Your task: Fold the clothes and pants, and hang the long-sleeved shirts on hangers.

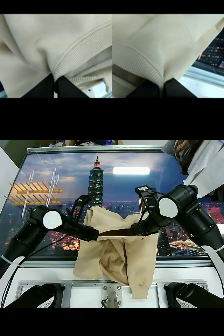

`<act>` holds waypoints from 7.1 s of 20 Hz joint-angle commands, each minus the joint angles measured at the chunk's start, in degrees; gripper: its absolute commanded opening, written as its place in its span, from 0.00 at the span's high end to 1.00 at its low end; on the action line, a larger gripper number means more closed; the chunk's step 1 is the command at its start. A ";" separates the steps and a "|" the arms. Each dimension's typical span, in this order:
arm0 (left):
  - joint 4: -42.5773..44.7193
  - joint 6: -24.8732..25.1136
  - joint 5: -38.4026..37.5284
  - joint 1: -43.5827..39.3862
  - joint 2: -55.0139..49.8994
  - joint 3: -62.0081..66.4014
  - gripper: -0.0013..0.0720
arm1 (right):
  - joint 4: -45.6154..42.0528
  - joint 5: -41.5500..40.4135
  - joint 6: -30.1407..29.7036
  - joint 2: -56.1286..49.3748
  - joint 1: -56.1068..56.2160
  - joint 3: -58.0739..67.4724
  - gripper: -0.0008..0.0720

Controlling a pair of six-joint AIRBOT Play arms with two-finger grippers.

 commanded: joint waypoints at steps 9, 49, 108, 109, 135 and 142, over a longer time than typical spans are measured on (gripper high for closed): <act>0.26 2.34 -1.53 7.26 6.40 3.32 0.04 | 0.00 0.24 0.61 0.00 0.26 -0.72 0.95; 50.42 0.94 23.61 32.57 -46.62 23.26 0.04 | 0.00 0.22 0.61 -0.31 0.26 -0.72 0.95; -9.40 74.93 -27.87 32.13 -8.24 23.26 0.95 | 0.00 0.24 0.61 -0.31 0.26 -0.72 0.95; -9.42 75.38 -28.98 32.70 -8.24 23.28 0.95 | 0.00 0.22 0.59 -0.33 0.26 -0.72 0.95; -16.85 95.45 -27.78 38.51 -2.14 3.39 0.96 | 1.14 8.44 -0.90 4.61 -9.35 5.05 0.95; -16.41 96.67 -24.85 34.38 4.44 -4.02 0.95 | 1.14 8.35 -0.90 5.49 -11.08 5.75 0.95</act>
